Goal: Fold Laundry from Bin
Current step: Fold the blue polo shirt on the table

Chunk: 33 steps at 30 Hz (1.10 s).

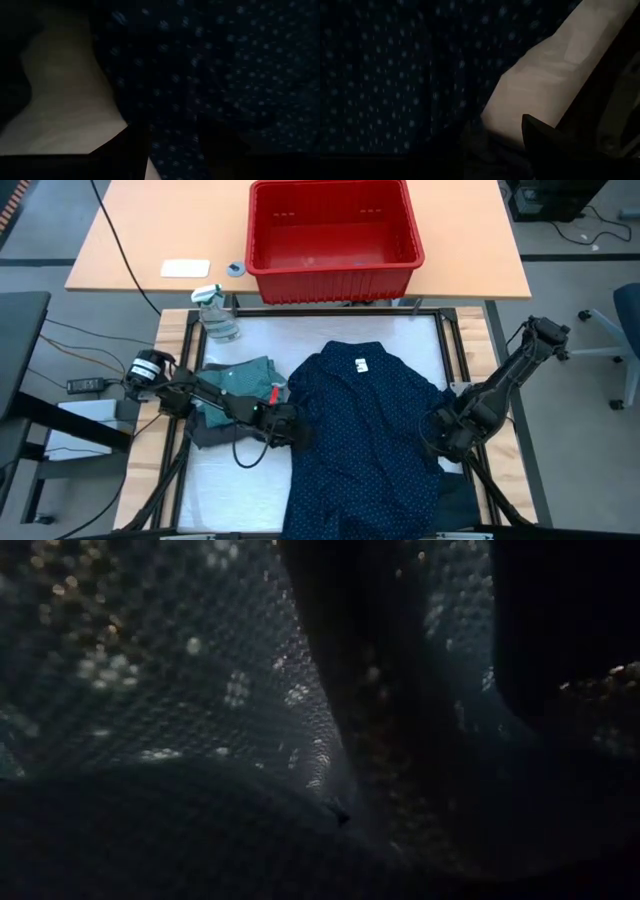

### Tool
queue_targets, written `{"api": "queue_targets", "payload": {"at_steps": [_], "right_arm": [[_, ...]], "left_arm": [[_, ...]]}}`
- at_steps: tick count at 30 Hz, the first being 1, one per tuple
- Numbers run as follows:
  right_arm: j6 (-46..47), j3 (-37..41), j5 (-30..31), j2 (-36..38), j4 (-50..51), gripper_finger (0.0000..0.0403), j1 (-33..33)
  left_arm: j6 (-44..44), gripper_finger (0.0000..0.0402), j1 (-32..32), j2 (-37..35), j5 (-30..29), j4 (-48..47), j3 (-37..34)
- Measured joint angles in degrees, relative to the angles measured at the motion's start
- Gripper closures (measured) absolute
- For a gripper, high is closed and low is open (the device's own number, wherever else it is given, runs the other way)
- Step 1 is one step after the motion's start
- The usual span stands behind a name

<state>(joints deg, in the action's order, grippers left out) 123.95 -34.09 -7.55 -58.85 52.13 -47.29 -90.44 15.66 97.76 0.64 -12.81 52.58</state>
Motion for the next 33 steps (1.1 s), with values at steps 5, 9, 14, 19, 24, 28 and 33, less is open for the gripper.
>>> {"api": "queue_targets", "payload": {"at_steps": [5,9,14,19,24,28,33], "right_arm": [[1.05,0.76,1.18,-0.02,1.04,0.0217,-1.01],[1.68,0.81,3.61,-0.02,0.35,0.0217,-1.03],[1.54,0.81,5.22,-0.75,2.57,0.0217,-1.05],[1.04,0.81,5.48,-2.84,2.55,0.0217,-1.1],[1.14,2.06,6.62,-4.79,-3.01,0.0217,-0.96],[1.87,3.8,9.15,-6.37,-9.25,0.0217,-0.94],[1.22,5.01,11.53,-10.18,-8.78,0.0217,0.08]], "left_arm": [[-3.83,0.0236,0.72,-0.02,-2.09,-2.37,-0.49],[-3.62,0.0236,1.48,-1.29,-1.9,-4.51,1.14],[-4.23,0.0236,2.68,-0.27,-4.25,-11.02,3.25],[-4.94,0.0211,2.88,2.32,-6.13,-10.51,3.3],[-3.2,0.0176,2.47,4.52,-6.85,-5.79,3.31],[-2.96,0.0169,2.18,4.69,-7.51,-3.53,3.24],[-1.66,0.0187,2.29,6.02,-9.63,-2.89,3.35]]}}
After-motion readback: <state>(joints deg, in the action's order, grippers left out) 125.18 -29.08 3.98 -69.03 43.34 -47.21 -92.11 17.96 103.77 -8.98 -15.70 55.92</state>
